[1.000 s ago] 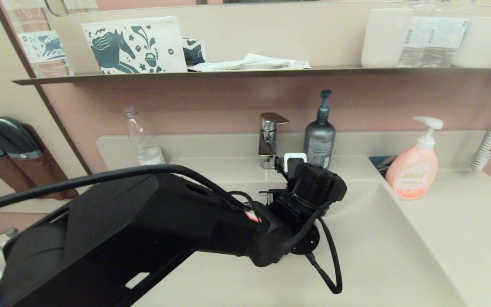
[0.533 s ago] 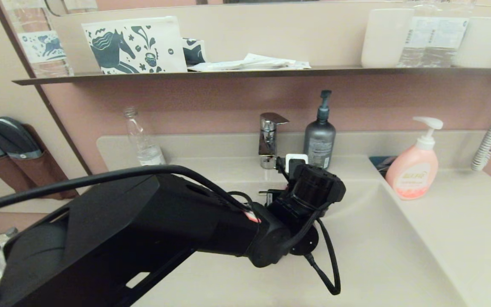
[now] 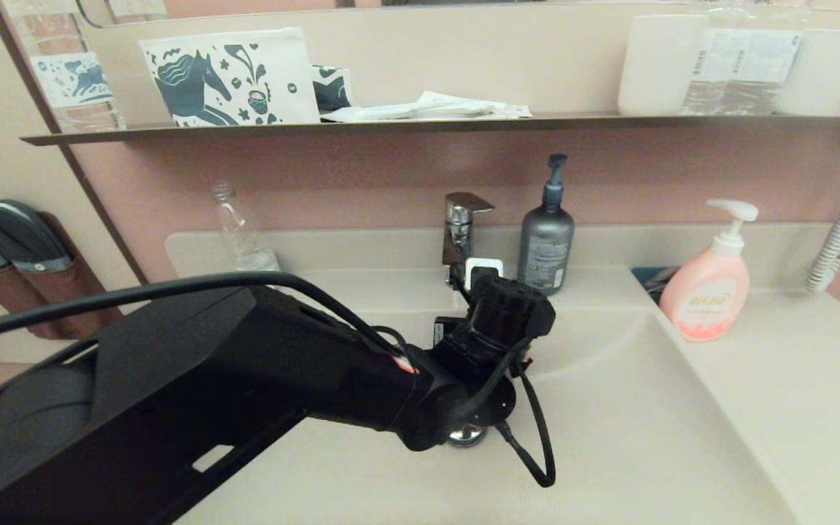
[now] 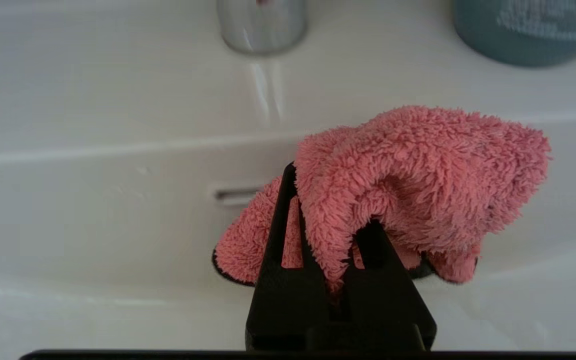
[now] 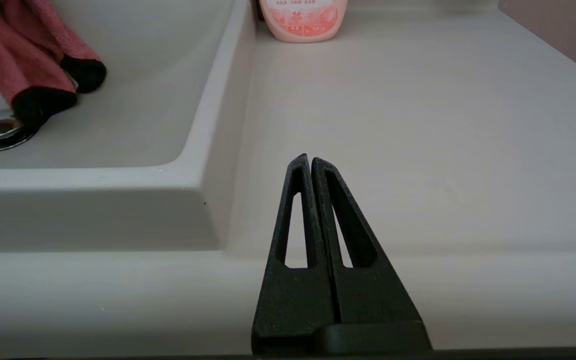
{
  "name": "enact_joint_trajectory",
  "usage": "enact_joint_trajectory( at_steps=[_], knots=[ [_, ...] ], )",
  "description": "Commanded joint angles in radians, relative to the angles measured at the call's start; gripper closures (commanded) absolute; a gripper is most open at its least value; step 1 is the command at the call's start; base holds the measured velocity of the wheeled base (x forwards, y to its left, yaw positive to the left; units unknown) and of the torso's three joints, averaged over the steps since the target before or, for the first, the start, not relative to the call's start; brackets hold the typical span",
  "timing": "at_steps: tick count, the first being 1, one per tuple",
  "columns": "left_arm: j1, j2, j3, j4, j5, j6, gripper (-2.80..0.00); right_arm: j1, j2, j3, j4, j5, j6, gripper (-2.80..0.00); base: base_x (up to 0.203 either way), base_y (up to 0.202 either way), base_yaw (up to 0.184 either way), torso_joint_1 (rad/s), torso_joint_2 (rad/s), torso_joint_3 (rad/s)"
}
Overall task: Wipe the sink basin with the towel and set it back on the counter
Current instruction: Wipe the sink
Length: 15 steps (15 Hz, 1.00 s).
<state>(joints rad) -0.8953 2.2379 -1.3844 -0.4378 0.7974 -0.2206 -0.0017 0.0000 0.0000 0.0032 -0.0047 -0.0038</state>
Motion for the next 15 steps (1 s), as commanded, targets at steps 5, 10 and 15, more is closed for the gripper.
enact_joint_trajectory(
  at_steps=[5, 10, 15],
  knots=[
    [0.033, -0.05, 0.074, -0.07, 0.002, 0.02, 0.0, 0.0, 0.002, 0.0, 0.0, 0.0, 0.001, 0.0, 0.0, 0.0, 0.0, 0.0, 0.0, 0.0],
    [0.055, -0.074, 0.106, -0.07, 0.0, 0.019, 0.0, 0.0, 0.002, 0.0, 0.0, 0.0, -0.001, 0.0, 0.0, 0.0, 0.0, 0.0, 0.0, 0.0],
    [0.077, -0.093, 0.177, -0.116, -0.001, 0.019, 0.0, 0.0, 0.002, 0.0, 0.0, 0.0, -0.001, 0.0, 0.0, 0.0, 0.0, 0.0, 0.0, 0.0]
  ],
)
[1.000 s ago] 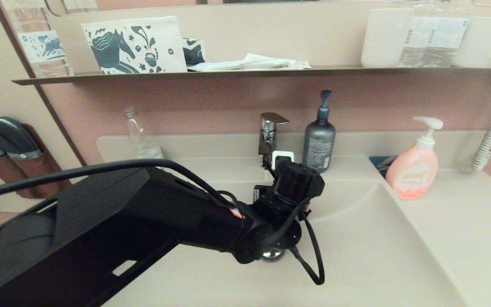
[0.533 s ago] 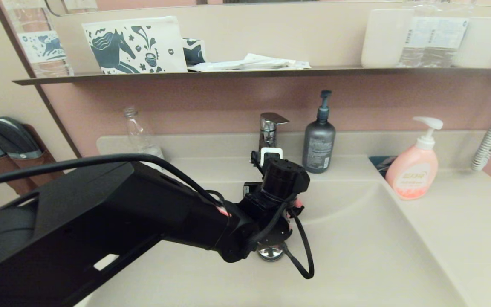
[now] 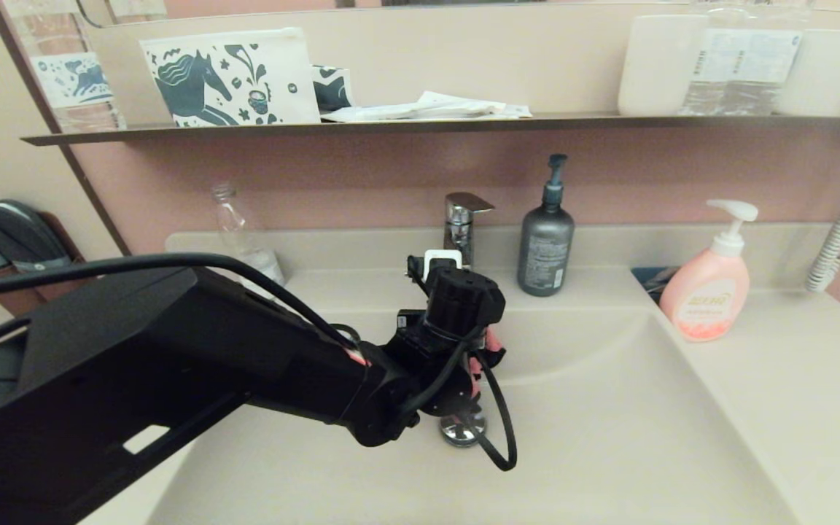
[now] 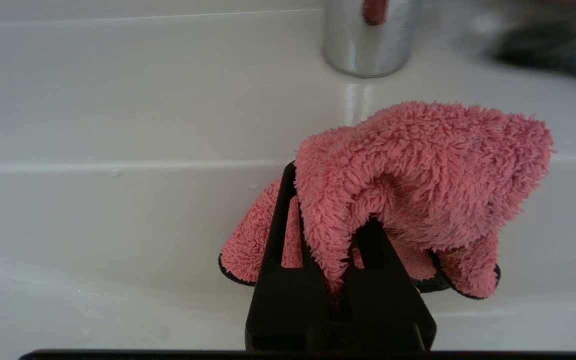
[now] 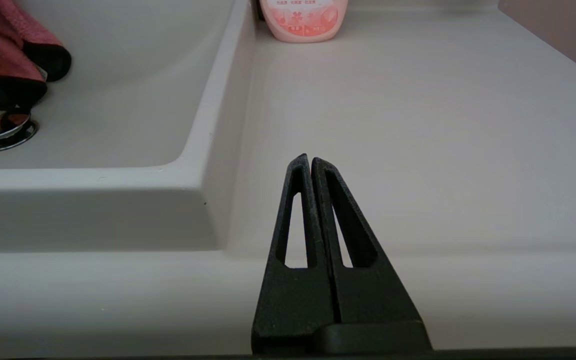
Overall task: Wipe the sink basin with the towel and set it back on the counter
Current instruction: Wipe the sink
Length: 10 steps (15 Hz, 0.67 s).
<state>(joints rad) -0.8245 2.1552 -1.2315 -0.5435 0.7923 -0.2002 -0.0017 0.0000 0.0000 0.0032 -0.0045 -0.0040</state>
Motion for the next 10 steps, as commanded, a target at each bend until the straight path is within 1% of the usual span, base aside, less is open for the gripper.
enact_joint_trajectory(
  at_steps=[1, 4, 7, 8, 10],
  knots=[
    [0.008, -0.015, 0.036, -0.014, 0.004, -0.002, 0.0, 0.0, 0.002, 0.0, 0.0, 0.0, -0.001, 0.0, 0.0, 0.0, 0.0, 0.0, 0.0, 0.0],
    [0.023, -0.025, 0.049, -0.024, -0.006, -0.001, 0.0, 0.0, 0.002, 0.0, 0.0, 0.0, -0.001, 0.0, 0.0, 0.0, 0.0, 0.0, 0.0, 0.0],
    [0.027, -0.044, 0.088, -0.028, -0.014, -0.005, 0.0, 0.0, 0.002, 0.0, 0.0, 0.0, -0.001, 0.0, 0.0, 0.0, 0.0, 0.0, 0.0, 0.0],
    [0.033, -0.05, 0.102, -0.042, -0.029, -0.005, 0.0, 0.0, 0.002, 0.0, 0.0, 0.0, -0.001, 0.0, 0.0, 0.0, 0.0, 0.0, 0.0, 0.0],
    [0.059, -0.055, 0.118, -0.059, -0.039, -0.002, 0.0, 0.0, 0.002, 0.0, 0.0, 0.0, -0.001, 0.0, 0.0, 0.0, 0.0, 0.0, 0.0, 0.0]
  ],
)
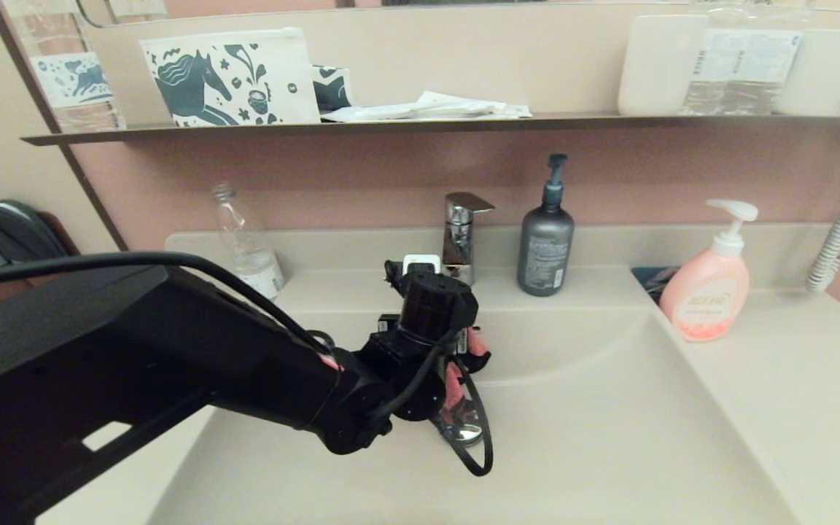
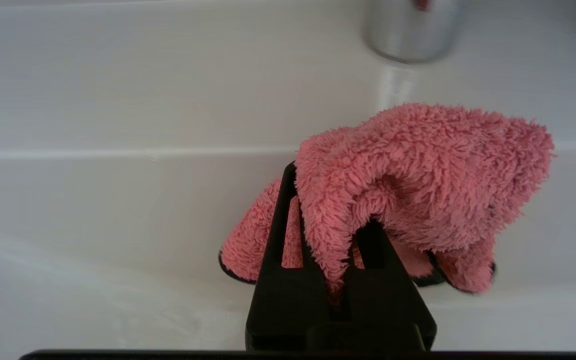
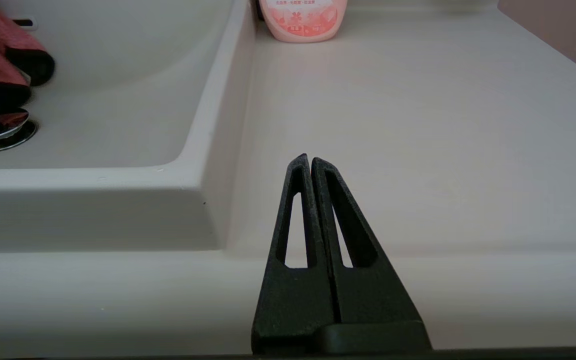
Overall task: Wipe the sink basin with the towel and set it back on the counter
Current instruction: Wipe the sink
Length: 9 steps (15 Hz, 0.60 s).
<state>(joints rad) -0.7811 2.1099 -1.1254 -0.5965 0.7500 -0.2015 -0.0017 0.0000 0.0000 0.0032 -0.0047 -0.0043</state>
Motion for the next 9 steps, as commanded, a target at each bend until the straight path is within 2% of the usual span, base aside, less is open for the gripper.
enact_joint_trajectory(
  at_steps=[1, 4, 9],
  knots=[
    [0.024, -0.01, 0.014, -0.006, 0.001, 0.0, 0.0, 0.0, 0.002, 0.0, 0.0, 0.0, 0.0, 0.0, 0.0, 0.0, 0.0, 0.0, 0.0, 0.0],
    [0.06, -0.024, 0.069, -0.015, -0.034, 0.001, 0.0, 0.0, 0.002, 0.0, 0.0, 0.0, 0.0, 0.0, 0.0, 0.0, 0.0, 0.0, 0.0, 0.0],
    [0.133, -0.031, 0.164, -0.116, -0.076, 0.028, 0.0, 0.0, 0.002, 0.0, 0.0, 0.0, 0.0, 0.0, 0.0, 0.0, 0.0, 0.0, 0.0, 0.0]
  ],
)
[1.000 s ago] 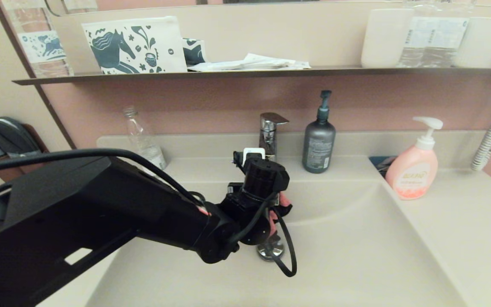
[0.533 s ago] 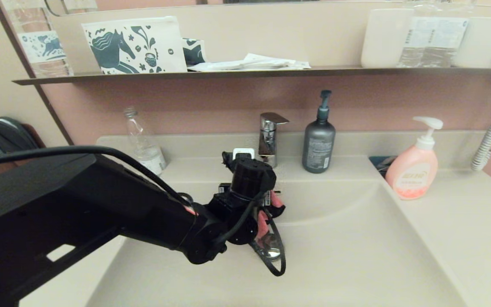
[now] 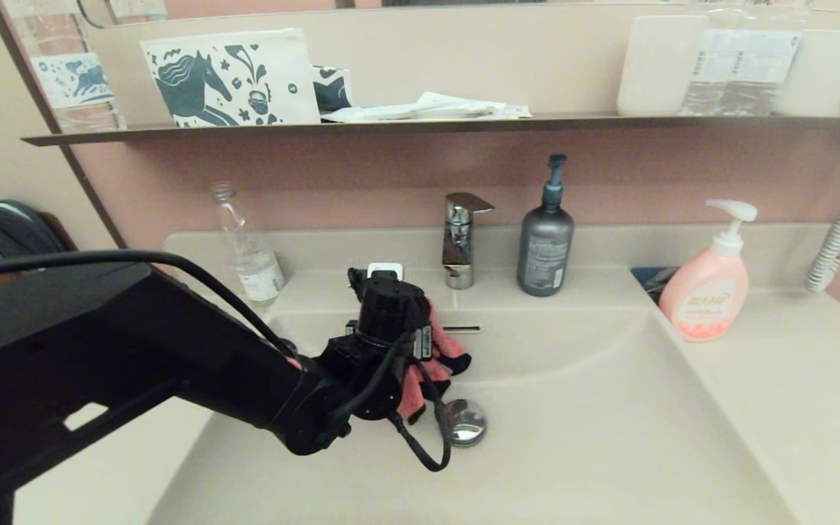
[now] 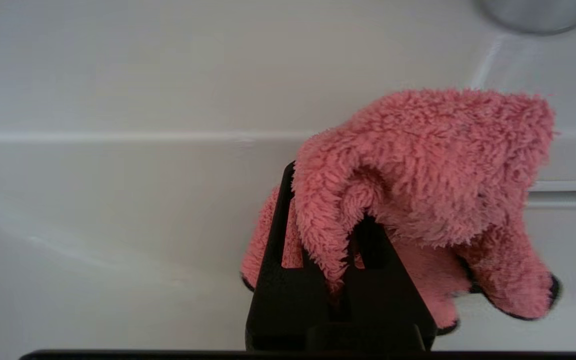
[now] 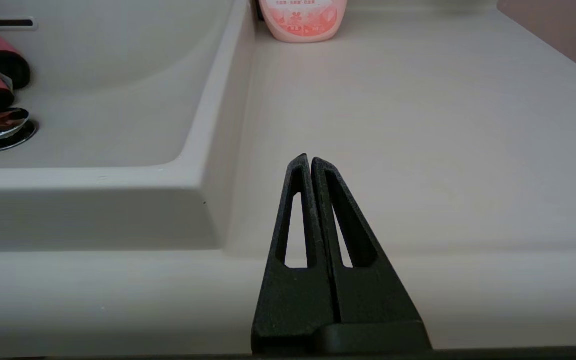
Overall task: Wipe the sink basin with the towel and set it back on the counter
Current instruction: Wipe the sink
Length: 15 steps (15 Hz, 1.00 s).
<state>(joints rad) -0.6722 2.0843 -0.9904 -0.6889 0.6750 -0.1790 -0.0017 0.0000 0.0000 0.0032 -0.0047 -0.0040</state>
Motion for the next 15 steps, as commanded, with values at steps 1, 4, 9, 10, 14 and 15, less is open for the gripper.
enact_joint_trajectory(
  at_steps=[1, 4, 9, 10, 14, 15],
  knots=[
    [0.042, -0.007, 0.045, -0.045, -0.01, 0.02, 0.0, 0.0, 0.002, 0.0, 0.0, 0.0, -0.001, 0.0, 0.0, 0.0, 0.0, 0.0, 0.0, 0.0],
    [0.085, -0.022, 0.098, -0.091, -0.038, 0.04, 0.0, 0.0, 0.002, 0.0, 0.0, 0.0, -0.001, 0.0, 0.0, 0.0, 0.0, 0.0, 0.0, 0.0],
    [0.151, -0.045, 0.167, -0.124, -0.081, 0.051, 0.0, 0.0, 0.002, 0.0, 0.0, 0.0, -0.001, 0.0, 0.0, 0.0, 0.0, 0.0, 0.0, 0.0],
    [0.167, -0.045, 0.184, -0.143, -0.086, 0.059, 0.0, 0.0, 0.002, 0.0, 0.0, 0.0, -0.001, 0.0, 0.0, 0.0, 0.0, 0.0, 0.0, 0.0],
    [0.252, -0.042, 0.267, -0.287, -0.138, 0.145, 0.0, 0.0, 0.002, 0.0, 0.0, 0.0, -0.001, 0.0, 0.0, 0.0, 0.0, 0.0, 0.0, 0.0],
    [0.274, -0.042, 0.276, -0.303, -0.153, 0.16, 0.0, 0.0, 0.002, 0.0, 0.0, 0.0, -0.001, 0.0, 0.0, 0.0, 0.0, 0.0, 0.0, 0.0]
  ],
)
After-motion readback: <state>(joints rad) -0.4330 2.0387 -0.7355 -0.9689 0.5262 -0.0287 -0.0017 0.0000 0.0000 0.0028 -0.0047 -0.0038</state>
